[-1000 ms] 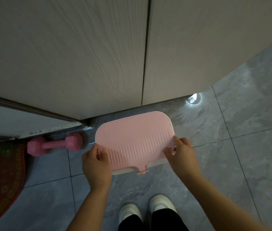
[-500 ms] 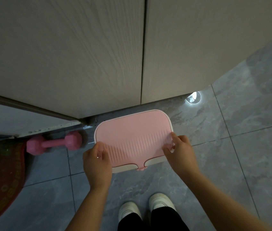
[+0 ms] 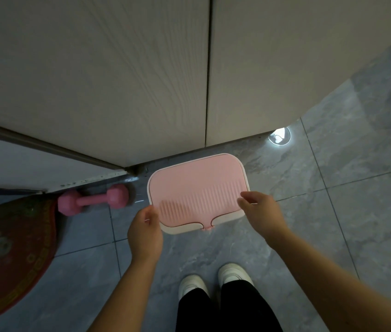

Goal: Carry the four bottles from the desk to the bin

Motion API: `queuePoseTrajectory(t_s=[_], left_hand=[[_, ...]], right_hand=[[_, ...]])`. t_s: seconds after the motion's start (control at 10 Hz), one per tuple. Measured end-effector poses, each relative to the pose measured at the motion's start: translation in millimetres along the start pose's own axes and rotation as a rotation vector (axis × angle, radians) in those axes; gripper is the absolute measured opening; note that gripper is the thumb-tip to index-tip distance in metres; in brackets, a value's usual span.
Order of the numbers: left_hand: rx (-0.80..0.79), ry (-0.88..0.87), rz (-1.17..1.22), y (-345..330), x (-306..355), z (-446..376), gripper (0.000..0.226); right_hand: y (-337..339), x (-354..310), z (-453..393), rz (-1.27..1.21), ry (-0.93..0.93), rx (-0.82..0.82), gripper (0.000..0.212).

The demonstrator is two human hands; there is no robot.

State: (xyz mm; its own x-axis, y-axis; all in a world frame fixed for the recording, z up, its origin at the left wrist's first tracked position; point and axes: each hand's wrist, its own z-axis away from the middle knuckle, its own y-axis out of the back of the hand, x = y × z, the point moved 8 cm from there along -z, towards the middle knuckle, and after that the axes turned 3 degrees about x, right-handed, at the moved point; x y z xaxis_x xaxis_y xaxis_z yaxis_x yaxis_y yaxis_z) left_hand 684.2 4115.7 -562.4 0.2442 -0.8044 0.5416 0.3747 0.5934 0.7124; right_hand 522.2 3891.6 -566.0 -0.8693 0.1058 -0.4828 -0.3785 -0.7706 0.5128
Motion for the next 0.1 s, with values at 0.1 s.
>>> queuePoseTrajectory(t_s=[0.1], left_hand=[[-0.044,0.08,0.051,12.1,1.3,14.5,0.025]], right_hand=[[4.7,-4.6,18.2,-0.068,-0.045,-0.035,0.036]])
